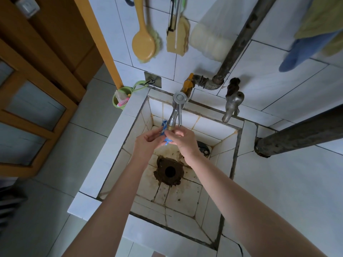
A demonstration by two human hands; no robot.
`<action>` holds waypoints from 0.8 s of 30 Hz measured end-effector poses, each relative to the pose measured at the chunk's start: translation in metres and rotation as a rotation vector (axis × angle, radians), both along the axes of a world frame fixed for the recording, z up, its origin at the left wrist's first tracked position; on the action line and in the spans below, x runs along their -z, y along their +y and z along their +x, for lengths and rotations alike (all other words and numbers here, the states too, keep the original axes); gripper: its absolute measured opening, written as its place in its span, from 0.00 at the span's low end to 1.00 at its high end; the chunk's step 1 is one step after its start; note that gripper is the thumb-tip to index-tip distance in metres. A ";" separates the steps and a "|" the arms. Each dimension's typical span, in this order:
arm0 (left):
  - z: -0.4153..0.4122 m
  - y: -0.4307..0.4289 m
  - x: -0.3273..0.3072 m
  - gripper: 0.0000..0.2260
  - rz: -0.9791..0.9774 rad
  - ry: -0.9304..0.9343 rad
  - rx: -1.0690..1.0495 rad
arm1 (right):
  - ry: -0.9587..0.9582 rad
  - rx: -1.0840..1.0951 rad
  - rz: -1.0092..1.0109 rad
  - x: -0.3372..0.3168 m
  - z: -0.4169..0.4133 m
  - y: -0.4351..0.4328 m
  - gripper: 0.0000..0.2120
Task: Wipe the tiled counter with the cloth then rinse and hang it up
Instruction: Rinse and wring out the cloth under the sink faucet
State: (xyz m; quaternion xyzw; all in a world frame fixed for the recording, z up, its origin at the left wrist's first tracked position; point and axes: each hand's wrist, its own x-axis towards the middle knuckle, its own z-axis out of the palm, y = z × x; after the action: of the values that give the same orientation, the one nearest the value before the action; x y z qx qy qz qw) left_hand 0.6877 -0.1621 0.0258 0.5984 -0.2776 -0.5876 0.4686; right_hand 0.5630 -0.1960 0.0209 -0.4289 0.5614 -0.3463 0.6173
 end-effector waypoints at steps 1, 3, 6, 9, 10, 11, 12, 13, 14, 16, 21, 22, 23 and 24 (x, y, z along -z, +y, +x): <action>0.000 0.000 0.000 0.15 0.009 0.013 0.002 | 0.008 0.018 -0.004 0.000 -0.001 0.000 0.05; 0.001 -0.001 0.001 0.14 0.037 0.018 -0.008 | 0.063 0.049 -0.020 0.002 -0.002 -0.002 0.06; -0.001 -0.002 0.001 0.12 0.050 0.001 -0.042 | 0.113 0.076 -0.019 0.003 0.000 -0.004 0.02; -0.001 -0.004 0.003 0.08 0.071 -0.026 -0.073 | 0.114 0.122 -0.017 0.004 0.002 -0.003 0.06; -0.002 -0.004 0.004 0.06 0.077 -0.043 -0.075 | 0.115 0.127 -0.012 0.003 0.002 -0.002 0.06; -0.002 -0.004 0.005 0.05 0.082 -0.063 -0.075 | 0.102 0.130 0.000 0.003 0.001 -0.002 0.07; -0.002 -0.004 0.005 0.05 0.089 -0.080 -0.082 | 0.078 0.130 0.016 0.003 0.001 -0.001 0.07; -0.002 -0.004 0.006 0.05 0.093 -0.094 -0.098 | 0.047 0.134 0.033 0.003 0.000 0.000 0.07; -0.003 -0.004 0.007 0.06 0.097 -0.106 -0.117 | 0.015 0.141 0.050 0.003 -0.001 0.001 0.07; -0.003 -0.003 0.009 0.06 0.108 -0.127 -0.151 | -0.043 0.156 0.081 0.003 -0.003 0.002 0.06; -0.009 -0.002 0.011 0.07 0.144 0.050 -0.149 | -0.102 0.125 0.118 0.005 -0.004 0.007 0.04; -0.011 -0.002 0.013 0.10 0.144 0.046 -0.114 | -0.120 0.124 0.123 0.005 -0.003 0.007 0.04; -0.014 -0.003 0.014 0.12 0.142 0.028 -0.082 | -0.139 0.127 0.130 0.006 -0.002 0.008 0.05; -0.017 -0.004 0.016 0.11 0.141 -0.011 -0.059 | -0.151 0.129 0.133 0.007 -0.001 0.008 0.04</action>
State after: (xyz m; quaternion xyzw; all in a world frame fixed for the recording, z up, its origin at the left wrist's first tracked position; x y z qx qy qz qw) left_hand 0.6707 -0.1656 0.0102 0.6411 -0.2203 -0.5884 0.4406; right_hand 0.5619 -0.1882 0.0142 -0.3225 0.5616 -0.3787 0.6613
